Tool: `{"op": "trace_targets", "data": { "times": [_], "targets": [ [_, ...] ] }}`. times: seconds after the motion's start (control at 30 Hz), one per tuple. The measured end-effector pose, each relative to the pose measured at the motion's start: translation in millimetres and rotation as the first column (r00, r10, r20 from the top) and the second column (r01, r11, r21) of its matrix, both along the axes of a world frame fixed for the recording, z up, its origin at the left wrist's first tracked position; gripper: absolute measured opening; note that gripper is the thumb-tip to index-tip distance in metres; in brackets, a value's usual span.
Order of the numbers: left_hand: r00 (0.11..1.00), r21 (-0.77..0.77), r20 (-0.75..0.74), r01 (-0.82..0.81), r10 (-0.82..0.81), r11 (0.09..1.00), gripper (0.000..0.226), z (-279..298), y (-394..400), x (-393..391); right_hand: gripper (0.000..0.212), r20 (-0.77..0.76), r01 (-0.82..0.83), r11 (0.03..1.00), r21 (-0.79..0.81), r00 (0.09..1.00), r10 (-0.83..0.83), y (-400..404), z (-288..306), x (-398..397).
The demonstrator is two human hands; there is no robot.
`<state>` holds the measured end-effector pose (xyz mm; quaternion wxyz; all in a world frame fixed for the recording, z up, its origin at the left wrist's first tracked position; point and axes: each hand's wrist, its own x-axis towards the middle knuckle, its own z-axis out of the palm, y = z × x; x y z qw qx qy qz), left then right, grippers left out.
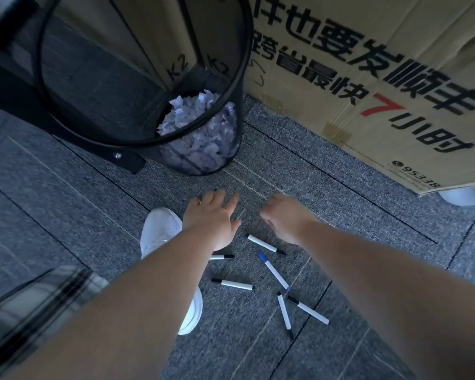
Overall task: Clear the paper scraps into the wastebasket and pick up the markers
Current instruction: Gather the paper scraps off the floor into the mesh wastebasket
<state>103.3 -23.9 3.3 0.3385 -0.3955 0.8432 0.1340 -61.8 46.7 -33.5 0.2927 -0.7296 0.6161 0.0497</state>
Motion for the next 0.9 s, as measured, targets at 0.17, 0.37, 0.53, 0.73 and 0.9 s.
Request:
{"op": "trace_targets", "data": {
  "times": [0.17,0.37,0.53,0.73,0.9],
  "targets": [
    [1.0,-0.009,-0.027,-0.007,0.007,1.0,0.063,47,-9,-14,0.011,-0.093,0.067,0.99,-0.121,0.993,-0.079,-31,55,-34],
    [0.99,-0.079,-0.111,0.082,-0.09,0.994,0.062,121,-15,-33,0.008,-0.012,0.183,0.93,-0.319,0.98,-0.197,-65,142,-50],
    [0.973,-0.121,-0.227,0.026,-0.053,0.992,0.06,175,-28,-35,0.009,0.041,0.179,0.858,-0.481,0.982,-0.182,-91,203,-37],
    [0.951,-0.189,-0.287,0.059,-0.113,0.98,0.059,200,-32,-17,0.009,0.101,0.213,0.803,-0.557,0.977,-0.19,-126,235,-16],
    [0.95,-0.314,-0.302,-0.018,-0.082,0.949,0.059,222,-53,6,0.01,0.018,0.142,0.841,-0.523,0.988,-0.156,-148,247,1]
  ]
}}
